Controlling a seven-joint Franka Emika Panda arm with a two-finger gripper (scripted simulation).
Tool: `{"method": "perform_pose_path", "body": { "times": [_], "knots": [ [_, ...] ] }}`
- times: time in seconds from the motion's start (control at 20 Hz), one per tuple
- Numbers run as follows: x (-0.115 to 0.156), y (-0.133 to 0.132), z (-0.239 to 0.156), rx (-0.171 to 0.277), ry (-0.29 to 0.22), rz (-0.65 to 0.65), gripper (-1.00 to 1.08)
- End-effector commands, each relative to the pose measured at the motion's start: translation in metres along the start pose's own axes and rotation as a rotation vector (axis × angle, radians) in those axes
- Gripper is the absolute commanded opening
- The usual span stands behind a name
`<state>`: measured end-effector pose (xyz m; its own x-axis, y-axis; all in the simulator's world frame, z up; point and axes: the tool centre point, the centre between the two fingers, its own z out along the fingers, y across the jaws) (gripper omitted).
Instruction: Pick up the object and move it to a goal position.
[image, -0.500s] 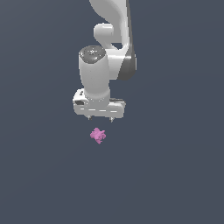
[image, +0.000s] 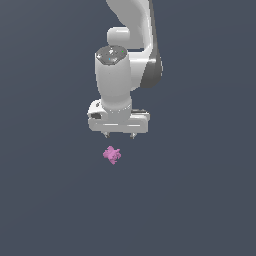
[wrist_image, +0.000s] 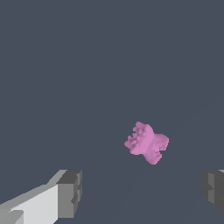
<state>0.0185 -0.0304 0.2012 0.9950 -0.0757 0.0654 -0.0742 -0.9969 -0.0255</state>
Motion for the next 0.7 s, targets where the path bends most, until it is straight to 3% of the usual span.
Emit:
{"method": "perform_pose_path", "body": {
  "times": [0.0, 0.65],
  "knots": [
    [0.002, -0.005, -0.004, 0.006, 0.007, -0.009, 1.00],
    [0.001, 0.005, 0.019, 0.002, -0.009, 0.110, 1.00]
  ]
}}
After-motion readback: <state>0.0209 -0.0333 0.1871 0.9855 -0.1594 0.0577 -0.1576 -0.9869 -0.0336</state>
